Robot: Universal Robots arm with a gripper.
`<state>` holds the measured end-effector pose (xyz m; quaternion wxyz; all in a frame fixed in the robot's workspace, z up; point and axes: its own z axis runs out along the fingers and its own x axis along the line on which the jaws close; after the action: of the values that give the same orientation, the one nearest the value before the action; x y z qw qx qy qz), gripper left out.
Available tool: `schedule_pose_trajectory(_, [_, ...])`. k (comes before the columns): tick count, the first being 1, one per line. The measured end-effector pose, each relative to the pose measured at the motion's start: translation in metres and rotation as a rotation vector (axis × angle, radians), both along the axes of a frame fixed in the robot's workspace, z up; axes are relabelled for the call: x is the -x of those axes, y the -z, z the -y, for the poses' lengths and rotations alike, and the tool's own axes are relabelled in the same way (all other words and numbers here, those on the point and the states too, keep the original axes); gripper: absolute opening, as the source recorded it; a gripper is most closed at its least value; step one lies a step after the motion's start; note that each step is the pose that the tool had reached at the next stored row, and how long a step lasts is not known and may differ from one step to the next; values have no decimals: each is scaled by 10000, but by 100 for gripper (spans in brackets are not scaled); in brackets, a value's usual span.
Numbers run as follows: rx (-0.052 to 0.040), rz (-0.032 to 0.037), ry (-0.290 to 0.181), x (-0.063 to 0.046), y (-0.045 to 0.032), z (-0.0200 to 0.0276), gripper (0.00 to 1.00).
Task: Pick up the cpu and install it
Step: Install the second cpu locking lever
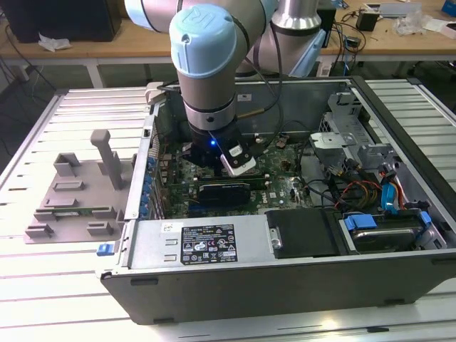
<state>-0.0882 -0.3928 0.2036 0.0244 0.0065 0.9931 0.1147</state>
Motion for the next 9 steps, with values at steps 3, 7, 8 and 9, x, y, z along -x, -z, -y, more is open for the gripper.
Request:
schedule_pose_trajectory(3, [-42,-1,0,1,17,3,11])
schedule_pose_trajectory(7, [-44,-1,-1,0,17,5,11])
schedule_pose_trajectory(8, [-46,-1,-2,0,15,8,11])
schedule_pose_trajectory(9, [-48,-1,-2,0,15,11,11])
